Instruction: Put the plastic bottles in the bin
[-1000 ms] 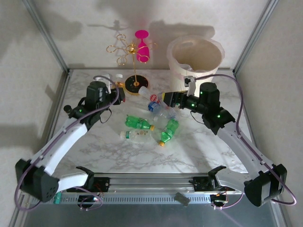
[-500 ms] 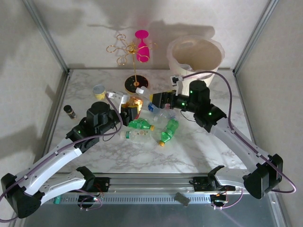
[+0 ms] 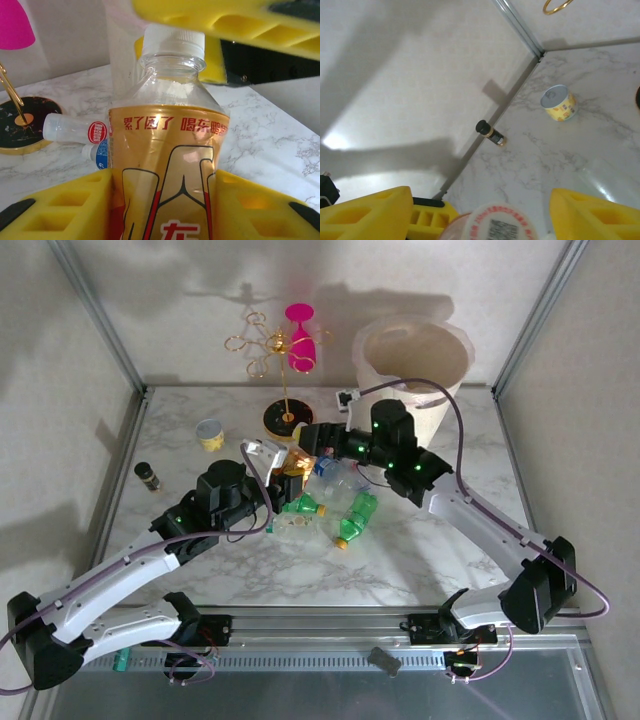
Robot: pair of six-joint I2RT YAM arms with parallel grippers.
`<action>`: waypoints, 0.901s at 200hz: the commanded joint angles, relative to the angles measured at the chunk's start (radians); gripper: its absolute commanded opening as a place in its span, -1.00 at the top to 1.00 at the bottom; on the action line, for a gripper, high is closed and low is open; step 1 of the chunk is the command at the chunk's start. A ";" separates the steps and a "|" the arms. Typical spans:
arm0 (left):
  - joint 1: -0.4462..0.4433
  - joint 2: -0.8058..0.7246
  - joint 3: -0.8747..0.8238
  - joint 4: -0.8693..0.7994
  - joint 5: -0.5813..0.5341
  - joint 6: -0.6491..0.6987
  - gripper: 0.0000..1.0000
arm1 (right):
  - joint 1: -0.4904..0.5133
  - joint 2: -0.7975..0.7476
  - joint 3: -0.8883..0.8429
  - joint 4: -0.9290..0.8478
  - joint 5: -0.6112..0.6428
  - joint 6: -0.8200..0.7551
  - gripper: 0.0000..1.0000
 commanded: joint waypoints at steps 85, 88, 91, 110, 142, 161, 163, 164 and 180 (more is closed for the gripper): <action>-0.038 -0.016 0.039 0.014 -0.049 0.033 -0.09 | 0.031 0.003 -0.015 0.105 0.008 0.081 0.73; -0.040 -0.017 0.038 0.015 -0.050 0.033 -0.12 | 0.031 0.003 -0.016 0.108 0.010 0.084 0.75; -0.041 -0.019 0.037 0.014 -0.051 0.034 -0.15 | 0.031 0.000 -0.017 0.108 0.010 0.085 0.76; -0.045 -0.029 0.040 0.005 -0.052 0.030 -0.38 | 0.032 -0.009 -0.025 0.121 0.010 0.095 0.82; -0.046 -0.062 0.041 -0.005 -0.064 -0.019 -0.66 | 0.032 -0.039 -0.040 0.113 0.057 0.082 0.83; -0.046 -0.095 0.030 0.002 -0.070 -0.053 -0.75 | 0.032 -0.056 -0.038 0.078 0.111 0.051 0.84; -0.046 -0.099 0.030 0.002 -0.071 -0.056 -0.76 | 0.032 -0.058 -0.038 0.073 0.116 0.048 0.84; -0.046 -0.101 0.029 0.002 -0.072 -0.058 -0.77 | 0.032 -0.058 -0.038 0.070 0.120 0.046 0.84; -0.045 -0.128 0.020 0.004 -0.081 -0.086 -0.83 | 0.032 -0.069 -0.029 0.034 0.168 0.015 0.85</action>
